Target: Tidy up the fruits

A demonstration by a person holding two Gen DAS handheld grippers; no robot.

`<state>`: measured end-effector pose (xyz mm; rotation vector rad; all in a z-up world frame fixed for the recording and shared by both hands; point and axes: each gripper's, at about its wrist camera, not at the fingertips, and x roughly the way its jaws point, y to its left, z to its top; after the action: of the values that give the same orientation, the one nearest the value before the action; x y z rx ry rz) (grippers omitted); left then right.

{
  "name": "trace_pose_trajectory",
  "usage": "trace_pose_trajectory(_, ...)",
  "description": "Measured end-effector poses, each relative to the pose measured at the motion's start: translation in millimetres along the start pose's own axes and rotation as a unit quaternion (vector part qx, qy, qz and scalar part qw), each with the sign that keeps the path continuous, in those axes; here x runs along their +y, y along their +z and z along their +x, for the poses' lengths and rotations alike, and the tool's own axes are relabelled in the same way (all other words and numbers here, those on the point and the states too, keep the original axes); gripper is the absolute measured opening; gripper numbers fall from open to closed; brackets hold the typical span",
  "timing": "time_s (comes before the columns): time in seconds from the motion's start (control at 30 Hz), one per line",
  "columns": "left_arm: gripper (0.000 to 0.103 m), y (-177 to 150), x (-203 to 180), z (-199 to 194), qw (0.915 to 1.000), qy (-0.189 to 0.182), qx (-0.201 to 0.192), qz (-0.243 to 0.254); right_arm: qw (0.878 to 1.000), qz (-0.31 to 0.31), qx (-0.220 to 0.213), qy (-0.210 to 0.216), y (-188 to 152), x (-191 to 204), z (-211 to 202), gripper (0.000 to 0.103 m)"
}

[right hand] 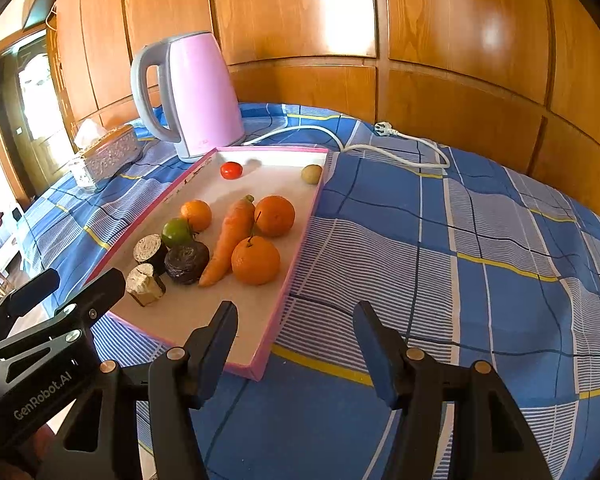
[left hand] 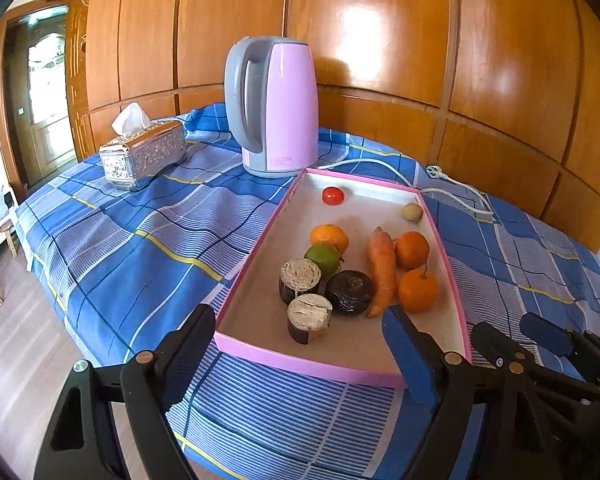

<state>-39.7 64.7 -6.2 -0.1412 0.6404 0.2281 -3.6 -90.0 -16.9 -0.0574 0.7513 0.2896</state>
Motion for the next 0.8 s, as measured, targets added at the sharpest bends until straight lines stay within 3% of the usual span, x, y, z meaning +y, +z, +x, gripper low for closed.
trace_pose_trajectory(0.8, 0.087, 0.4, 0.8, 0.1, 1.0, 0.001, 0.001, -0.002, 1.0, -0.002, 0.0, -0.001, -0.1, 0.8, 0.0, 0.061)
